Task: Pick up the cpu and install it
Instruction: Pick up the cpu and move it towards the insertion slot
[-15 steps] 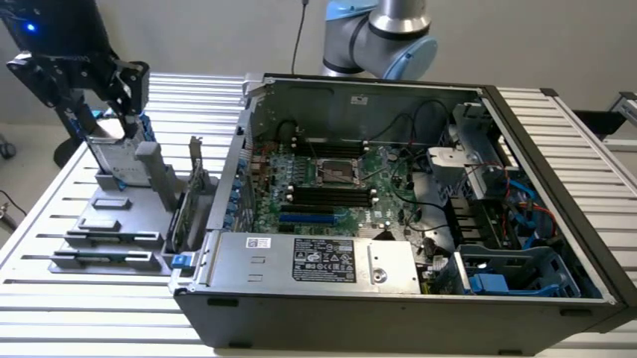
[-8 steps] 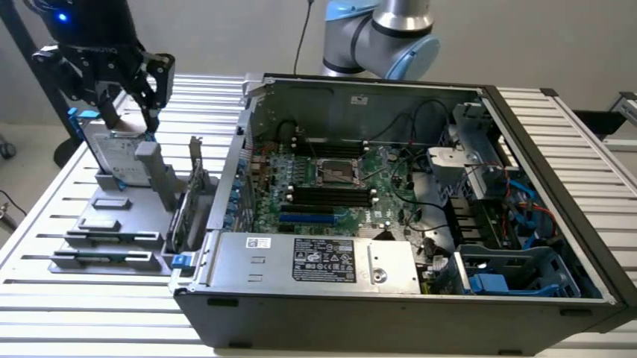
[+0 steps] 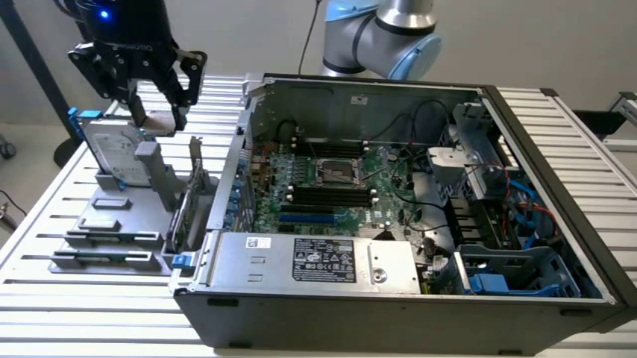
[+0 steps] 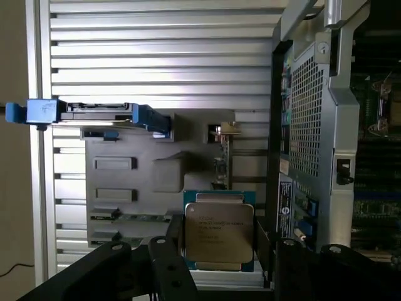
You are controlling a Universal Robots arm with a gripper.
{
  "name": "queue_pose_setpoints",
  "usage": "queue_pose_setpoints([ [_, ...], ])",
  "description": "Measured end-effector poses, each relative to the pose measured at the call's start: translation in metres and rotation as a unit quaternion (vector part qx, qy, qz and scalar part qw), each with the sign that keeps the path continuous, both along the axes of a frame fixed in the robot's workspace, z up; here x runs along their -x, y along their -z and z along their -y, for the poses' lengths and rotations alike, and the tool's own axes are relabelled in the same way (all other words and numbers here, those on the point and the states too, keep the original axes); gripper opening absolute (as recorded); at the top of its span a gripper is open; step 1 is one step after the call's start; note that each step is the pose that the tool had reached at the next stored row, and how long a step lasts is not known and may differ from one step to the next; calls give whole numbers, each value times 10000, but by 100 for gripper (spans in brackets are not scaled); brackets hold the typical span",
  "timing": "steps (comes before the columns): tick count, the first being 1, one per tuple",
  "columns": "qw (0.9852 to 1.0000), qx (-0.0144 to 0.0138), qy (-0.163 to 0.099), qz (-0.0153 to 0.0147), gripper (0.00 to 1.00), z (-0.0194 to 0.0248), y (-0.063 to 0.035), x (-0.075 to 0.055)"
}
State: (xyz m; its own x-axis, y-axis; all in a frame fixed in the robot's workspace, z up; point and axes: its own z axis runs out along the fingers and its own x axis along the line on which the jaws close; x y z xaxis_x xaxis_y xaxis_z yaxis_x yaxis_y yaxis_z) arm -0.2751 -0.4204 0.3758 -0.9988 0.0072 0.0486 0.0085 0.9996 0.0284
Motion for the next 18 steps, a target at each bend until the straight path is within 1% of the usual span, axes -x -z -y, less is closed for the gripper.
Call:
queue_pose_setpoints([
  [18, 10000, -9, 1, 0, 55, -43, -49, -817],
])
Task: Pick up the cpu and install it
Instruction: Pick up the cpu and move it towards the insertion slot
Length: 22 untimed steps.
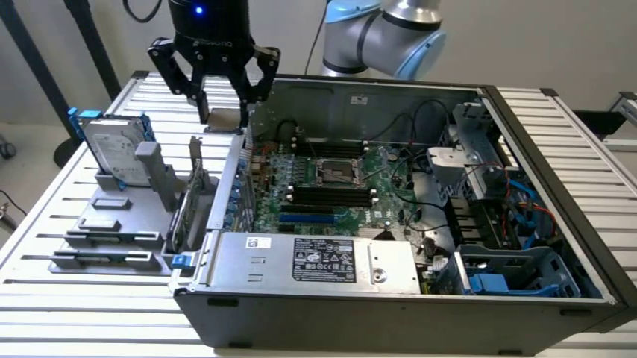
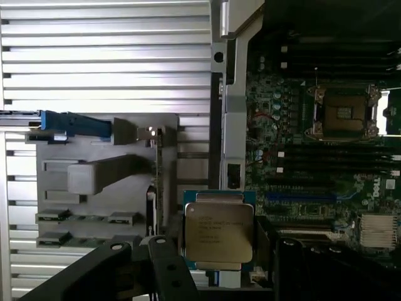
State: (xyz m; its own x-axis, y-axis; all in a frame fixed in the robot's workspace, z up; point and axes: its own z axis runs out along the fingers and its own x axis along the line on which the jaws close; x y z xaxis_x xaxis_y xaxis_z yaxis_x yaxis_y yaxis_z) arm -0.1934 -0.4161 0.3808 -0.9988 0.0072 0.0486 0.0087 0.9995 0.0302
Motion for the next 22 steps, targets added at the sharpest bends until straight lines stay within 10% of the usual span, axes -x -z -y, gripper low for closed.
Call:
queue_pose_setpoints([
  [11, 10000, -1, 0, 0, 55, -72, 0, -501],
  [22, 10000, -1, -1, -2, 55, -364, 159, -921],
])
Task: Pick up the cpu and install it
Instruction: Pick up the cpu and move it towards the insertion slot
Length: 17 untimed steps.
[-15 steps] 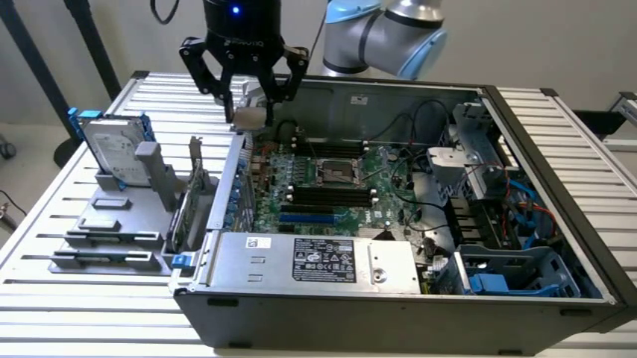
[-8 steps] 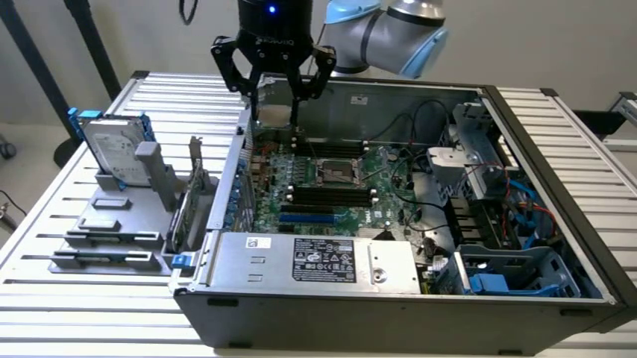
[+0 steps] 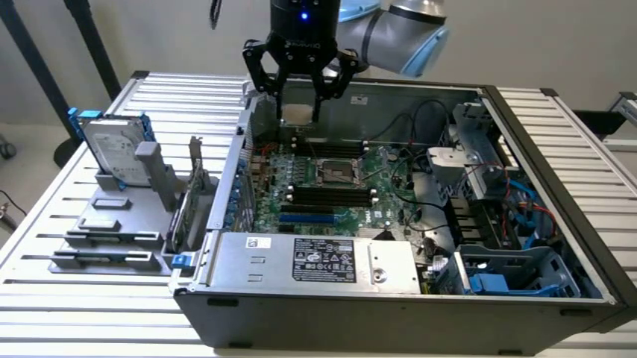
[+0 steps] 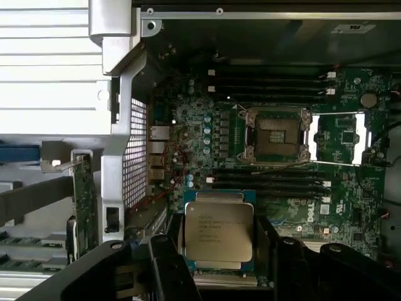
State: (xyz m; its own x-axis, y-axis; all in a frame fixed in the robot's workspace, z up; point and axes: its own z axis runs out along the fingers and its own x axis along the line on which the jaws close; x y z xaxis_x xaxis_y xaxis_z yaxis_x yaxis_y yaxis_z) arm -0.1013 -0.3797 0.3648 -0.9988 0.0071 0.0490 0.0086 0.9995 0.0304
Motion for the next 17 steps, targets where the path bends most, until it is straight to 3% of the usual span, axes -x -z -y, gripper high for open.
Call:
queue_pose_setpoints([
  [9, 10000, 0, 0, 0, 55, -262, 163, -324],
  [13, 10000, 0, 0, -1, 55, -342, 237, -495],
  [17, 10000, 0, 0, -1, 55, -385, 308, -617],
])
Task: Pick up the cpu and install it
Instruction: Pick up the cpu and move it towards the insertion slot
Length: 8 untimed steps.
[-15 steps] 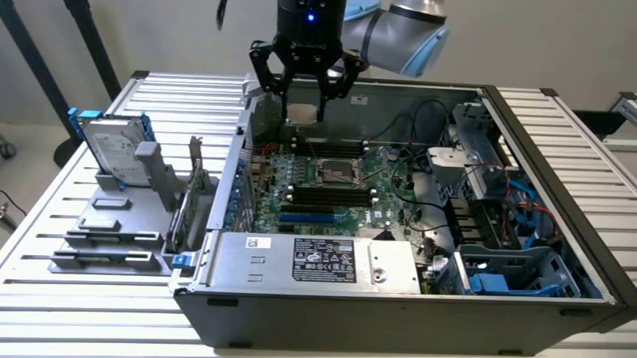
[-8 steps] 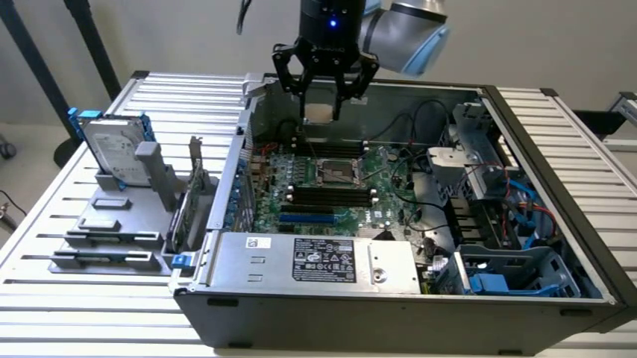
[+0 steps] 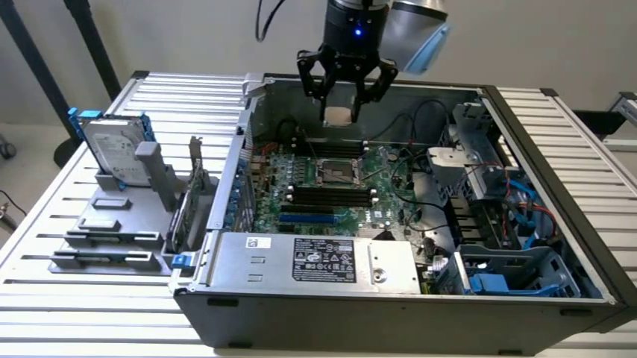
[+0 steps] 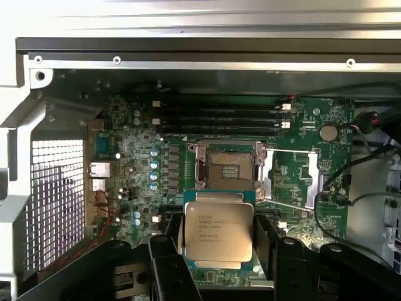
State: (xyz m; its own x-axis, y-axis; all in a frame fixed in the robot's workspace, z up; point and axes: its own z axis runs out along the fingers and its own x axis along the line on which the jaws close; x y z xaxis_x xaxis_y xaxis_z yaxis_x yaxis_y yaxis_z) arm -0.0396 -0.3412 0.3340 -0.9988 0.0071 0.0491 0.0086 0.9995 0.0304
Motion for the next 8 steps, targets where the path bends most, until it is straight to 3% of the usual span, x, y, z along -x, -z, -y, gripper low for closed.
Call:
queue_pose_setpoints([
  [8, 10000, 0, 8, 0, 55, -31, 145, -92],
])
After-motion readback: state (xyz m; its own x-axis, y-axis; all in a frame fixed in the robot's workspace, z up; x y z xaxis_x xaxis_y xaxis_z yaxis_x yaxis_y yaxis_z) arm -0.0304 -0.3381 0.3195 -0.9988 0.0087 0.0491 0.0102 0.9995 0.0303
